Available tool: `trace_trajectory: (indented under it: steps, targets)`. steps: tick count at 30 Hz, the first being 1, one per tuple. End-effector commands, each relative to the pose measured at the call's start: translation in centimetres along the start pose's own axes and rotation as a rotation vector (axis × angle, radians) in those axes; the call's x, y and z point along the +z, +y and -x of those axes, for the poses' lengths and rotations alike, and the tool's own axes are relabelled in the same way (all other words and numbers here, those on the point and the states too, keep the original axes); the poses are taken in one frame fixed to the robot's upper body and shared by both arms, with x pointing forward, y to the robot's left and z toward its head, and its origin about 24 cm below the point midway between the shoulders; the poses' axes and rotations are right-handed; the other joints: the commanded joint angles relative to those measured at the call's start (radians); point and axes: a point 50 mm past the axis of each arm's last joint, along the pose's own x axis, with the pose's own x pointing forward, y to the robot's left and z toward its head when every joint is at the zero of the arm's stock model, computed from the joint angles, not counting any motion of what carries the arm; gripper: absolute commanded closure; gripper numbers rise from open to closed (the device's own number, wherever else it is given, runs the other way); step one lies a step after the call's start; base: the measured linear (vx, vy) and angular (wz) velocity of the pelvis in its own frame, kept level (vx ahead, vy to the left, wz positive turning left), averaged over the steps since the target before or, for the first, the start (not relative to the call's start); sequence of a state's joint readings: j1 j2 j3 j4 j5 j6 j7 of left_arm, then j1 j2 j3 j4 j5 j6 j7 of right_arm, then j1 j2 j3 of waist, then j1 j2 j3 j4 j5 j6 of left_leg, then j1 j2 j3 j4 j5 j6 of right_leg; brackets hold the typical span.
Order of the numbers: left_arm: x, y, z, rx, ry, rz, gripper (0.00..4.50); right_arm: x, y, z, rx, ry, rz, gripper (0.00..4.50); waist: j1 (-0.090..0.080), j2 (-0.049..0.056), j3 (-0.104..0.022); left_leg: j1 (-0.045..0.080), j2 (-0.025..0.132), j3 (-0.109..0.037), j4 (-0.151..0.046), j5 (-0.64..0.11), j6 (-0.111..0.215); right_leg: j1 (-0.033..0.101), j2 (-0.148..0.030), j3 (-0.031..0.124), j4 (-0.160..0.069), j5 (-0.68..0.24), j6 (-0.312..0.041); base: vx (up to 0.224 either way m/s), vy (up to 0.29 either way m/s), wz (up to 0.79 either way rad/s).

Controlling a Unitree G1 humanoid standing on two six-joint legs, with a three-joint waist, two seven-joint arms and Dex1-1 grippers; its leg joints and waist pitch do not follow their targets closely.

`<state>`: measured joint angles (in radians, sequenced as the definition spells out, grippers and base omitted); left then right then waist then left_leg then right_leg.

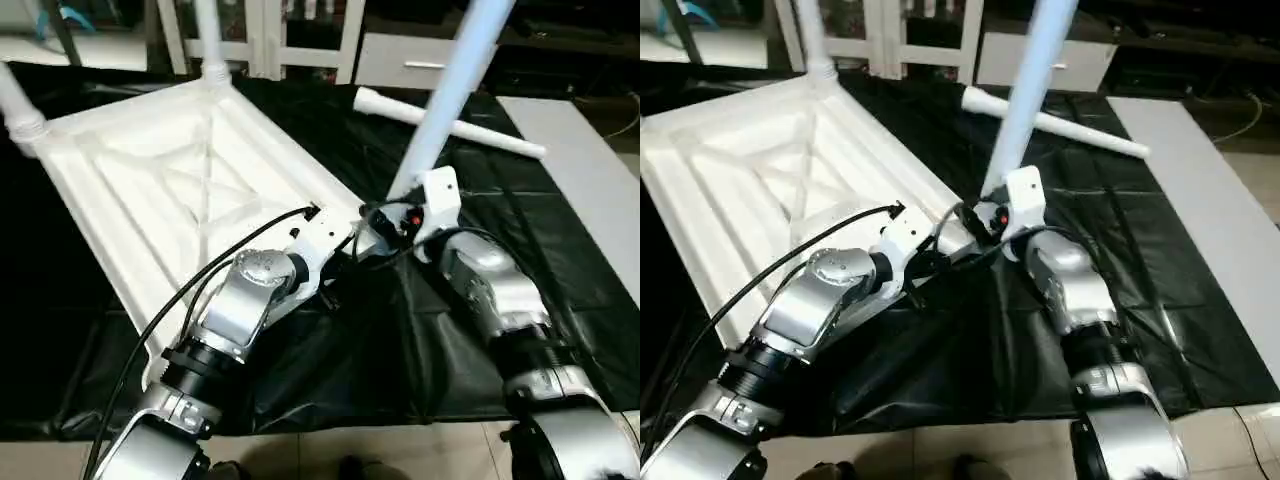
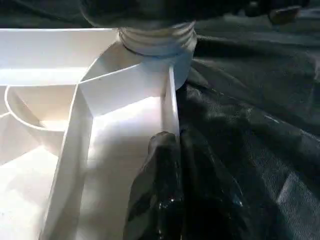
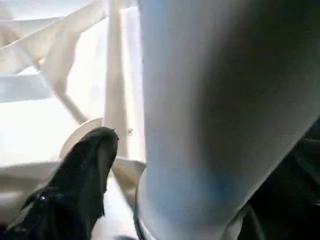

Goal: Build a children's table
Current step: Insert table leg to table base

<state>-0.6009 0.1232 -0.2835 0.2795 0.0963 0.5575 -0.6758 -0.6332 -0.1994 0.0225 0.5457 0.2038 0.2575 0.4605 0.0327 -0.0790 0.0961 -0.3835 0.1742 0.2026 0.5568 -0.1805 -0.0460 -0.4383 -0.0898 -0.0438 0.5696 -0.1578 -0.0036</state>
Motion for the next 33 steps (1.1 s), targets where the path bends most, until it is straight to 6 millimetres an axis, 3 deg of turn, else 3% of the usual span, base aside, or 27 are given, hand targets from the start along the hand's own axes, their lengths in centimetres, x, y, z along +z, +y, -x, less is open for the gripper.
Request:
trace_trajectory:
  steps: [1,6,7,9,15,20,27,33]
  targets:
    - [1.8,-1.0,-0.1,-0.092,-0.102,-0.051,4.5,-1.7,0.4,0.6,0.037,0.066,-0.032,0.34,0.002,-0.004,-0.054,0.019,0.054,-0.011,-0.051,-0.056,0.149,0.056,-0.049,0.04,-0.041,-0.062,-0.251,0.0,0.0,0.0]
    - [1.6,-0.8,0.1,-0.11,-0.093,-0.063,4.5,-1.8,0.2,1.5,0.05,0.059,-0.029,0.06,0.006,-0.003,-0.05,0.02,0.057,-0.015,-0.055,-0.142,0.101,0.052,-0.051,0.041,-0.052,-0.198,-0.22,0.0,0.0,0.0]
    - [1.5,-0.7,0.2,-0.114,-0.091,-0.067,4.5,-1.7,0.1,1.7,0.051,0.052,-0.027,0.06,0.006,0.001,-0.049,0.021,0.057,-0.016,-0.056,-0.148,0.095,0.051,-0.051,0.041,-0.052,-0.204,-0.216,0.0,0.0,0.0]
    - [1.4,-0.6,0.4,-0.121,-0.087,-0.071,4.5,-1.4,0.0,2.0,0.05,0.039,-0.025,0.06,0.006,-0.002,-0.051,0.02,0.056,-0.016,-0.055,-0.146,0.086,0.052,-0.05,0.041,-0.05,-0.194,-0.211,0.0,0.0,0.0]
    - [1.0,0.0,0.9,-0.145,-0.076,-0.088,4.5,-0.7,0.1,3.0,0.076,0.008,-0.018,0.06,0.011,-0.001,-0.055,0.019,0.053,-0.014,-0.048,-0.077,0.113,0.057,-0.047,0.04,-0.037,-0.089,-0.227,0.0,0.0,0.0]
    - [0.6,0.4,1.3,-0.153,-0.068,-0.09,4.5,-0.4,0.3,3.5,0.107,-0.01,-0.025,0.06,0.012,0.001,-0.055,0.02,0.055,-0.015,-0.047,-0.076,0.115,0.058,-0.05,0.04,-0.036,-0.099,-0.24,0.0,0.0,0.0]
    - [0.0,1.1,2.2,-0.174,-0.056,-0.106,4.5,-0.1,0.5,4.5,0.134,-0.025,-0.024,0.06,0.014,0.0,-0.059,0.02,0.052,-0.014,-0.041,-0.035,0.128,0.062,-0.048,0.04,-0.025,-0.036,-0.255,0.0,0.0,0.0]
    - [-0.4,1.2,3.2,-0.267,-0.065,-0.149,4.5,0.1,0.2,5.2,0.131,-0.024,-0.023,0.06,0.016,0.005,-0.06,0.025,0.052,-0.013,-0.04,-0.04,0.12,0.061,-0.047,0.039,-0.024,-0.044,-0.259,0.0,0.0,0.0]
